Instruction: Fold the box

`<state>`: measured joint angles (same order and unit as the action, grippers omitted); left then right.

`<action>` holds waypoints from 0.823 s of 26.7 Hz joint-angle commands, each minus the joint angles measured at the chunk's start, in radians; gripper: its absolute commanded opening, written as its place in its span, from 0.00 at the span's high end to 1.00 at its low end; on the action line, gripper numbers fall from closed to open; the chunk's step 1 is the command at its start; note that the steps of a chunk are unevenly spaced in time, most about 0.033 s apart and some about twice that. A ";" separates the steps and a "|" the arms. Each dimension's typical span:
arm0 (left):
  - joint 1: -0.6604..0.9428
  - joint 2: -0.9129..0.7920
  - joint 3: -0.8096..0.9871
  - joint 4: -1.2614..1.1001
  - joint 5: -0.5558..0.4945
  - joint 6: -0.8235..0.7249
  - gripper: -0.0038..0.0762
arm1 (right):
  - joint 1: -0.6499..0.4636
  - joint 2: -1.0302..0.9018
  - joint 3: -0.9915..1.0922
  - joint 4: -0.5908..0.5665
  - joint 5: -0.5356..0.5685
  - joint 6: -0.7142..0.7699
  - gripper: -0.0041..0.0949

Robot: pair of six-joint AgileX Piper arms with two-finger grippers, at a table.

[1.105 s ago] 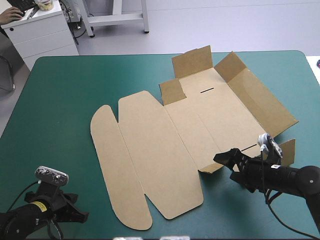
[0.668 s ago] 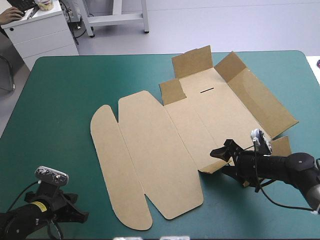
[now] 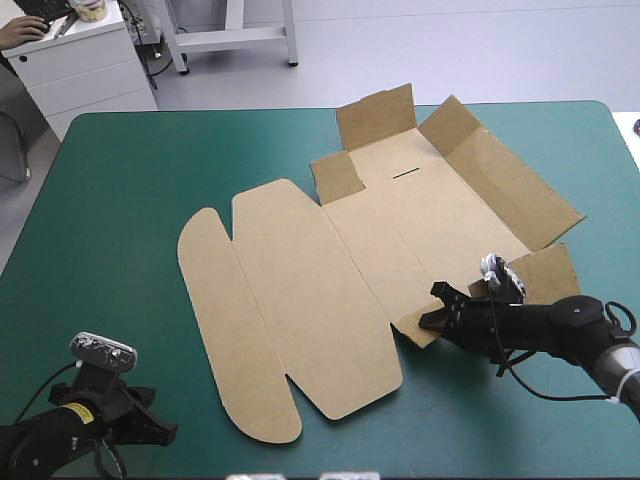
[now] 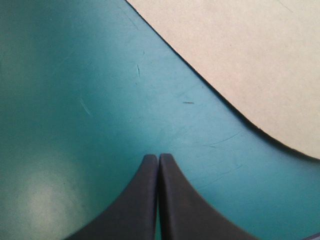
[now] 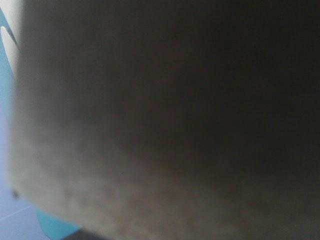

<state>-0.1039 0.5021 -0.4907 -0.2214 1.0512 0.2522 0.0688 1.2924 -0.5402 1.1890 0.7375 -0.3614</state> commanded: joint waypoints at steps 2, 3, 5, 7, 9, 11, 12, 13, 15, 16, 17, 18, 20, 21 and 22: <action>-0.005 0.013 -0.031 -0.019 -0.043 -0.002 0.96 | 0.002 -0.019 -0.147 -0.065 0.027 -0.078 0.96; -0.005 0.013 -0.031 -0.019 -0.043 -0.002 0.96 | 0.002 -0.019 -0.208 -0.180 0.036 -0.050 0.96; -0.005 0.013 -0.031 -0.019 -0.043 -0.002 0.96 | 0.002 -0.006 -0.335 -0.438 0.072 0.076 0.96; -0.005 0.013 -0.031 -0.019 -0.043 -0.002 0.96 | 0.002 0.022 -0.420 -0.607 0.132 0.150 0.96; -0.005 0.013 -0.031 -0.019 -0.043 -0.002 0.96 | 0.002 0.052 -0.481 -0.695 0.189 0.155 0.96; -0.005 0.013 -0.031 -0.019 -0.043 -0.002 0.96 | 0.002 0.098 -0.550 -0.731 0.253 0.130 0.96; -0.005 0.013 -0.031 -0.019 -0.043 -0.002 0.96 | 0.000 0.123 -0.582 -0.731 0.279 0.112 0.96; -0.005 0.013 -0.031 -0.019 -0.043 -0.002 0.96 | -0.002 0.149 -0.613 -0.729 0.303 0.073 0.96; -0.005 0.013 -0.031 -0.019 -0.043 -0.002 0.96 | -0.002 0.198 -0.670 -0.729 0.337 0.011 0.96; -0.005 0.013 -0.031 -0.019 -0.043 -0.002 0.96 | -0.002 0.231 -0.707 -0.730 0.361 -0.043 0.97; -0.005 0.013 -0.031 -0.019 -0.043 -0.002 0.96 | -0.002 0.252 -0.731 -0.733 0.376 -0.087 0.97; -0.005 0.013 -0.031 -0.019 -0.043 -0.002 0.96 | -0.002 0.273 -0.757 -0.742 0.392 -0.140 0.98; -0.005 0.013 -0.031 -0.019 -0.043 -0.002 0.96 | -0.002 0.326 -0.821 -0.776 0.428 -0.227 0.98; -0.005 0.013 -0.031 -0.019 -0.043 -0.002 0.96 | -0.002 0.353 -0.855 -0.802 0.442 -0.255 0.98; -0.005 0.013 -0.031 -0.019 -0.043 -0.002 0.96 | -0.002 0.379 -0.890 -0.827 0.456 -0.275 0.98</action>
<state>-0.1039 0.5021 -0.4907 -0.2214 1.0512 0.2522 0.0688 1.6539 -1.3250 0.4113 1.1384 -0.5152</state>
